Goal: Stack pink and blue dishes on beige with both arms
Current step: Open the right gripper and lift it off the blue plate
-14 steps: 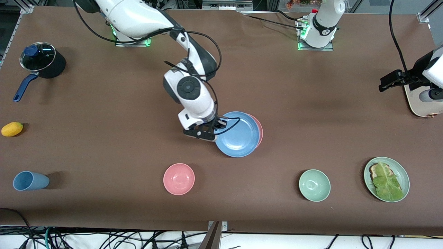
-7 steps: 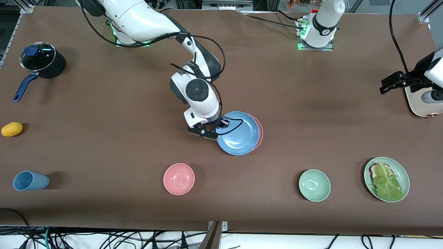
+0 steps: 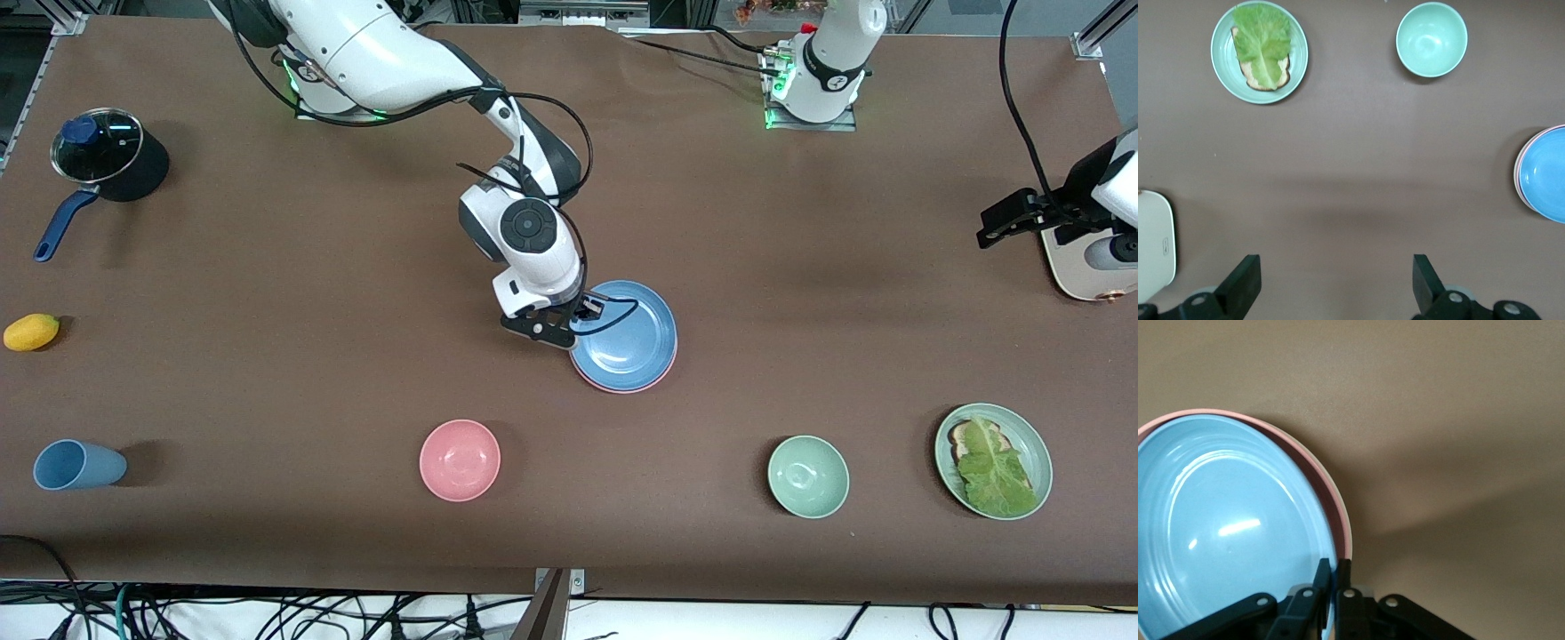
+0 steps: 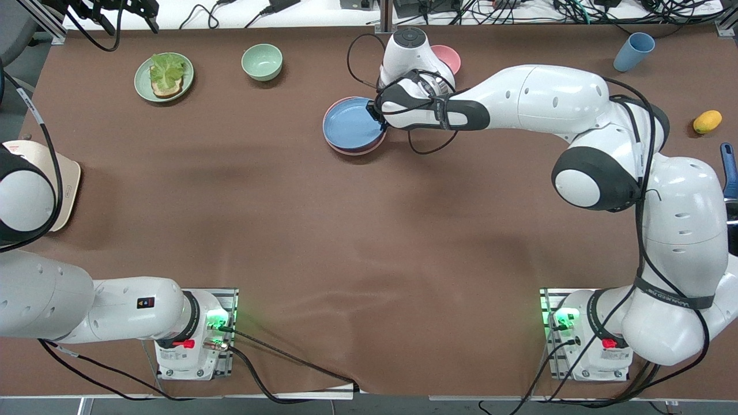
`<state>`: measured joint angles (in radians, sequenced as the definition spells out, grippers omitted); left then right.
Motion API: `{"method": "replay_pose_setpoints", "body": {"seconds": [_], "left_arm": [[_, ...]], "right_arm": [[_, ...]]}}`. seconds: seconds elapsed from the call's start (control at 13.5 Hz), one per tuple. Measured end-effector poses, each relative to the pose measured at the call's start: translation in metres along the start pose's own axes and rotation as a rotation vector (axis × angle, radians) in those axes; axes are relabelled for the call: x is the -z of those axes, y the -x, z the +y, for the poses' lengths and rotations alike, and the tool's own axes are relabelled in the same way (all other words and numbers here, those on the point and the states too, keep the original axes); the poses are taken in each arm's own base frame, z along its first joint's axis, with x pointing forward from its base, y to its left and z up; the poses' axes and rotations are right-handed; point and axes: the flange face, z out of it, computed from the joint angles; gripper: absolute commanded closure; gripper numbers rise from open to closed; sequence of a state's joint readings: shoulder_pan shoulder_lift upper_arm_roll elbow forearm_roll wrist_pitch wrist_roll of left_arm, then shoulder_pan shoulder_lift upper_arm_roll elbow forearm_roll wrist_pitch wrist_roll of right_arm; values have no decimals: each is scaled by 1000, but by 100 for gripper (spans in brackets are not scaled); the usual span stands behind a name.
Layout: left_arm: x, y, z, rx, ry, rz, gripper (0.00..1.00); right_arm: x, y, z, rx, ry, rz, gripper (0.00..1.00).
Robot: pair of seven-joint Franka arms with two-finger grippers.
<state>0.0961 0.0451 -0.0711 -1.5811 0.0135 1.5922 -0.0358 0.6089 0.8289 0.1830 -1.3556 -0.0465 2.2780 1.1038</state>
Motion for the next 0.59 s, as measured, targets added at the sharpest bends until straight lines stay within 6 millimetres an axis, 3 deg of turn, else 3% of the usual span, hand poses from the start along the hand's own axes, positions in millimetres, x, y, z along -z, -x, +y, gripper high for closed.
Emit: {"method": "replay_pose_setpoints", "body": {"seconds": [0.3, 0.37, 0.59], "left_arm": [[1, -1, 3, -5, 19, 12, 0], [1, -1, 3, -5, 19, 12, 0], [1, -1, 3, -6, 19, 12, 0]], "right_arm": [[7, -9, 0, -7, -10, 19, 20], [12, -15, 4, -10, 2, 30, 8], [44, -49, 18, 10, 49, 78, 0]]}}
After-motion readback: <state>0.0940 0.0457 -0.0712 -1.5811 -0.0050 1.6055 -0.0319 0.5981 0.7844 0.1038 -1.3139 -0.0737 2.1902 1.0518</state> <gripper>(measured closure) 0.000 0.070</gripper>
